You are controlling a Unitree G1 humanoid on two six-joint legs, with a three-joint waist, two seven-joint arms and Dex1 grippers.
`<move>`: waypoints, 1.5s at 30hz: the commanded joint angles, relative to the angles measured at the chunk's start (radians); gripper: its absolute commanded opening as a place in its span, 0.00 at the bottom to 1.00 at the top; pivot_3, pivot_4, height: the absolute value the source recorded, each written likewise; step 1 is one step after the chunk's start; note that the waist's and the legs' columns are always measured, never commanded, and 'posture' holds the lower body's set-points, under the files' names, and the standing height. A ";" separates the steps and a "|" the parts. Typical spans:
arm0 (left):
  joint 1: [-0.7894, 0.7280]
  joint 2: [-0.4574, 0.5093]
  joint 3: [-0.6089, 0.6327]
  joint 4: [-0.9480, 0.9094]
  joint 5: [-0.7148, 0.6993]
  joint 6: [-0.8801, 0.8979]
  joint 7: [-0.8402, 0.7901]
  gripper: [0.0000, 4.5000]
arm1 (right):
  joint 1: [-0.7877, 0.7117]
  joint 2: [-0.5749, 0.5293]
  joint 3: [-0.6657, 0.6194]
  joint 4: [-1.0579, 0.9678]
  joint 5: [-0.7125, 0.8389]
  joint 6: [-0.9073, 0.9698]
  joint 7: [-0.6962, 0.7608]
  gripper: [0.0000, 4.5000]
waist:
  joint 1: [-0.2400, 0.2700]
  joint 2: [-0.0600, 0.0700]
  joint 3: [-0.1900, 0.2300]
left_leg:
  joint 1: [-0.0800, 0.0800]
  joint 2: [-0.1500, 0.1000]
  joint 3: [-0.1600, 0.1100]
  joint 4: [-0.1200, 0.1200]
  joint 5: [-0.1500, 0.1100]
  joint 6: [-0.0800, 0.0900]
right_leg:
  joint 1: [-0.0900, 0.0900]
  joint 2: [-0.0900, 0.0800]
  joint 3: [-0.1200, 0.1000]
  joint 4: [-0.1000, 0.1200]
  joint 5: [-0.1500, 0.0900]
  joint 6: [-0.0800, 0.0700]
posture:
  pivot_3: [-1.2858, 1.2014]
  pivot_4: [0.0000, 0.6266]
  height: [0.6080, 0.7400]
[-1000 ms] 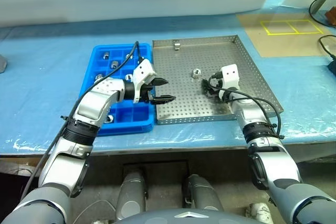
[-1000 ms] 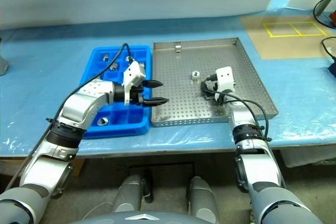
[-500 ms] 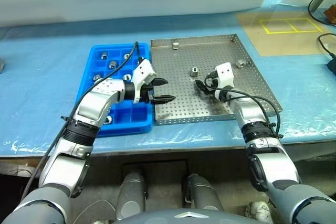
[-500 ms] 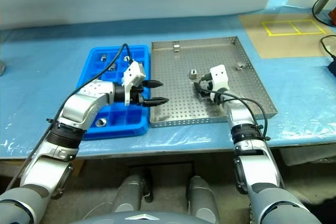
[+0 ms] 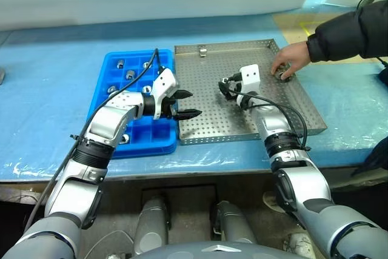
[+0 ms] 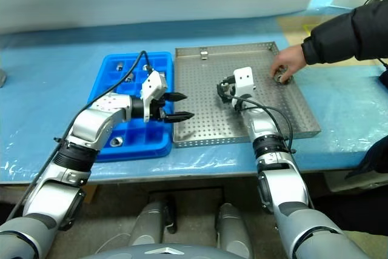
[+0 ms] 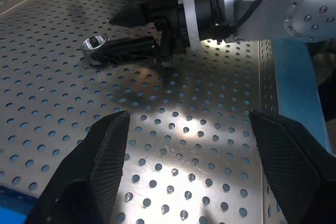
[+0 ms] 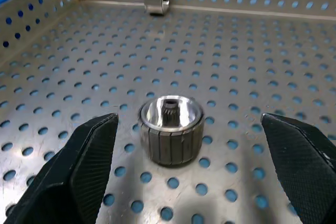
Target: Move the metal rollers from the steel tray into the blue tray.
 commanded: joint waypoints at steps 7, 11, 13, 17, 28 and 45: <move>-0.005 0.025 0.025 -0.047 -0.004 0.009 0.011 0.85 | -0.096 0.015 -0.032 0.154 0.002 -0.107 -0.065 1.00 | -0.001 0.000 0.000 | 0.000 0.000 0.000 0.000 0.000 0.000 | 0.000 0.000 0.000 0.001 0.000 0.000 | 0.48 0.24 1.00; -0.002 0.034 0.030 -0.054 -0.011 0.015 0.010 0.85 | -0.108 0.023 -0.040 0.131 0.019 -0.106 -0.040 1.00 | -0.001 0.000 0.000 | 0.000 0.000 0.000 0.000 0.000 0.000 | -0.001 0.000 0.000 0.000 0.000 0.000 | 0.48 0.24 1.00; 0.003 0.036 0.027 -0.051 -0.006 0.011 0.012 0.85 | -0.101 0.027 -0.032 0.109 0.018 -0.102 -0.023 1.00 | -0.001 0.000 0.000 | 0.000 0.000 0.000 0.000 0.000 0.000 | -0.001 0.000 0.000 0.000 0.000 0.000 | 0.48 0.24 1.00; -0.002 0.027 0.025 -0.047 -0.008 0.012 0.019 0.85 | -0.100 0.032 -0.027 0.107 0.011 -0.099 -0.014 1.00 | -0.001 0.000 0.000 | -0.001 0.000 0.000 0.000 0.000 0.000 | -0.001 0.000 0.000 0.000 0.000 0.000 | 0.48 0.24 1.00; -0.009 0.020 0.017 -0.033 0.002 0.005 0.020 0.86 | -0.088 0.044 -0.027 0.156 -0.001 -0.105 -0.043 0.71 | -0.001 0.000 0.000 | -0.001 0.000 0.000 -0.001 0.000 0.000 | -0.002 0.000 0.000 0.000 0.000 0.000 | 0.48 0.24 1.00; -0.015 0.037 0.028 -0.037 -0.007 0.014 0.008 0.86 | -0.052 0.032 -0.008 0.065 -0.012 -0.062 0.005 0.35 | -0.001 0.000 0.000 | -0.001 0.000 0.000 -0.001 0.000 0.000 | -0.002 0.000 0.000 0.000 0.000 0.000 | 0.48 0.24 1.00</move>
